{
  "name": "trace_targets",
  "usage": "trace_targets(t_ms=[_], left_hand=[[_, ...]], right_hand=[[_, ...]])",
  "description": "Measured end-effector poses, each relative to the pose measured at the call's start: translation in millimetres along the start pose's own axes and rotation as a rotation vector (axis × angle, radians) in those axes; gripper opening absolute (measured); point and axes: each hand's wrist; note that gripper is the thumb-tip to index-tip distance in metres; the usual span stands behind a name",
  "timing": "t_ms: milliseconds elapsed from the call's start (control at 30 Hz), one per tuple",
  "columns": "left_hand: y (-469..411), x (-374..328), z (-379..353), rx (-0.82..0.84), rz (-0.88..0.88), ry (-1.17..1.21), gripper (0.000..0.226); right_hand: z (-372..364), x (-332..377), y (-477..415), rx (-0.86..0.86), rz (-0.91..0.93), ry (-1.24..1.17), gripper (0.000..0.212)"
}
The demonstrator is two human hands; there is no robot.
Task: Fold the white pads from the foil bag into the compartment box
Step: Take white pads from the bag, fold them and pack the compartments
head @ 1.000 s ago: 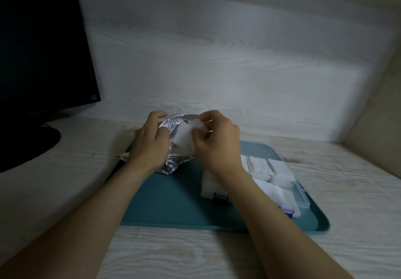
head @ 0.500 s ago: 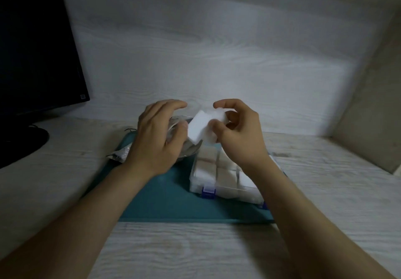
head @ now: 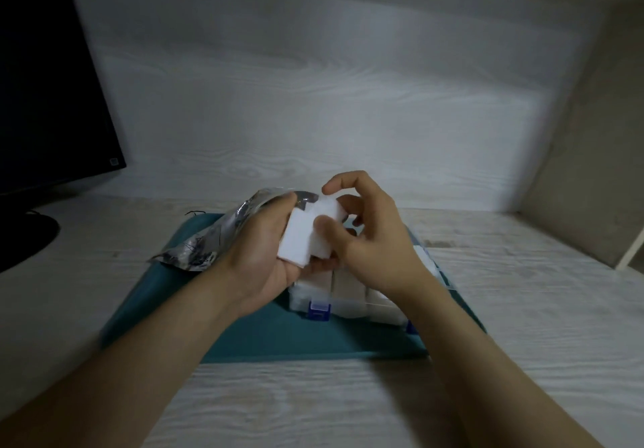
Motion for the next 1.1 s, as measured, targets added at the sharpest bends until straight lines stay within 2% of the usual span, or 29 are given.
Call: trace_targets(t_ms=[100,167,267,367,500,667,1100], left_hand=[[-0.3,-1.5,-0.3,-0.033,0.029,0.044,0.046],[-2.5,-2.0,1.4,-0.043,0.046,0.083,0.048],[-4.0,-4.0,2.2,-0.017,0.076,0.073,0.056],[-2.3,-6.2,2.7,-0.035,0.095,0.051,0.059],[-1.7,-8.3,4.7,-0.004,0.066,0.061,0.056],[2.5,-10.8,1.3,0.008,0.029,0.047,0.039],[1.1,-7.3,-1.1,-0.084,0.01,0.026,0.043]], right_hand=[[-3.8,-14.1,2.0,0.001,0.212,0.407,0.032],[-5.5,-18.0,2.5,0.005,0.332,0.573,0.028],[-11.0,-13.8,4.7,0.124,0.42,0.613,0.032],[-16.2,-10.0,6.6,0.24,0.393,0.655,0.041],[-11.8,-8.9,6.3,0.196,0.374,0.616,0.042],[-14.5,-2.6,6.5,0.123,0.352,0.562,0.056],[-15.3,-7.9,6.5,0.094,0.472,0.735,0.047]])
Point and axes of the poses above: each hand's wrist, its own y-axis away from the middle knuckle, its own z-axis out of the back of the hand, x = y × z, and after that the axes turned 15 degrees about z, right-handed
